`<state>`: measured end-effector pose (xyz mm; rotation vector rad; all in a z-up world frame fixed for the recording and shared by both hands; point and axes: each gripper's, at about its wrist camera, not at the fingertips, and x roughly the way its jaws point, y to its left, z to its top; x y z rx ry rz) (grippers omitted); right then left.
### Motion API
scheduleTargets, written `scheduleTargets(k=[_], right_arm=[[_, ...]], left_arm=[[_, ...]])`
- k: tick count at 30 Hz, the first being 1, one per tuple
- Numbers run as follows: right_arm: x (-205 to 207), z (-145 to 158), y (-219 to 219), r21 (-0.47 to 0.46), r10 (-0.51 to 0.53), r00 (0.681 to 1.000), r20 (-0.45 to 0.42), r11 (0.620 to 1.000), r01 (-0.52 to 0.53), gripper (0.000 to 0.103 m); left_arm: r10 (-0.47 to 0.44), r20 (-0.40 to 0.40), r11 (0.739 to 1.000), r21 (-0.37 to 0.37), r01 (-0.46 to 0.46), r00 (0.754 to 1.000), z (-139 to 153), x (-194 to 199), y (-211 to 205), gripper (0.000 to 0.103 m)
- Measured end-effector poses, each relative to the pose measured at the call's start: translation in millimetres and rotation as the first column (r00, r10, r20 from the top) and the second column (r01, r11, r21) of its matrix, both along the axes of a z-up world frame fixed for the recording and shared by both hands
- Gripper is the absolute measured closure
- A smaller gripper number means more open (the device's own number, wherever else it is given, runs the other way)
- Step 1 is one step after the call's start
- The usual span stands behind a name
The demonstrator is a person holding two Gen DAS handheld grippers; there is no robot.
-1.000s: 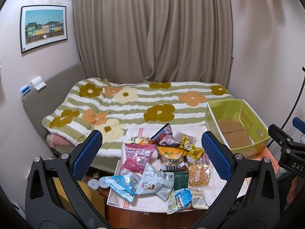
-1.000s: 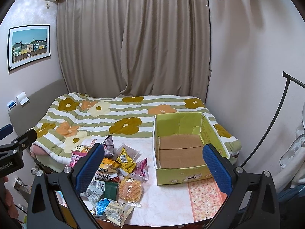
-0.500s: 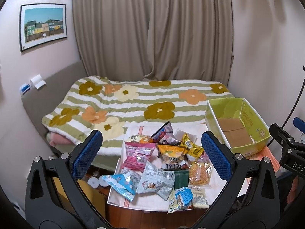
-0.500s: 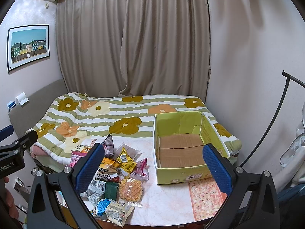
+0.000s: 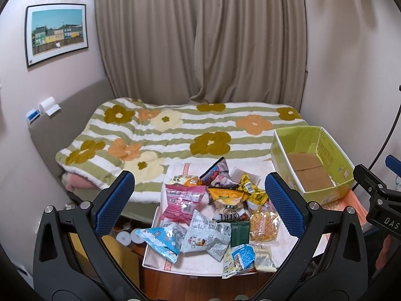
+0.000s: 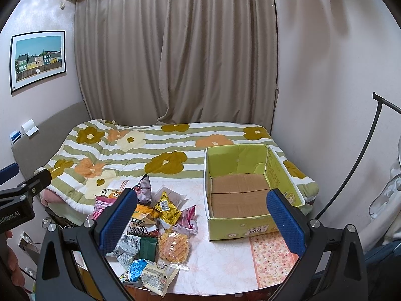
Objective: Organize snacks
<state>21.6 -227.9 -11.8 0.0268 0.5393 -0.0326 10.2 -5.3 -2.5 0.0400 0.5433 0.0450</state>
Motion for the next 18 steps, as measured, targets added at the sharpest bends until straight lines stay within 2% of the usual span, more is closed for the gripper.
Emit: scheduleTargets(k=[18], right_arm=[[-1.9,-1.3,0.5,0.008,0.002,1.0,-0.001,1.0,-0.002,0.0]], left_arm=[[0.009,-0.013,1.0,0.011,-0.009,1.0,-1.7,3.4,-4.2,0.0]])
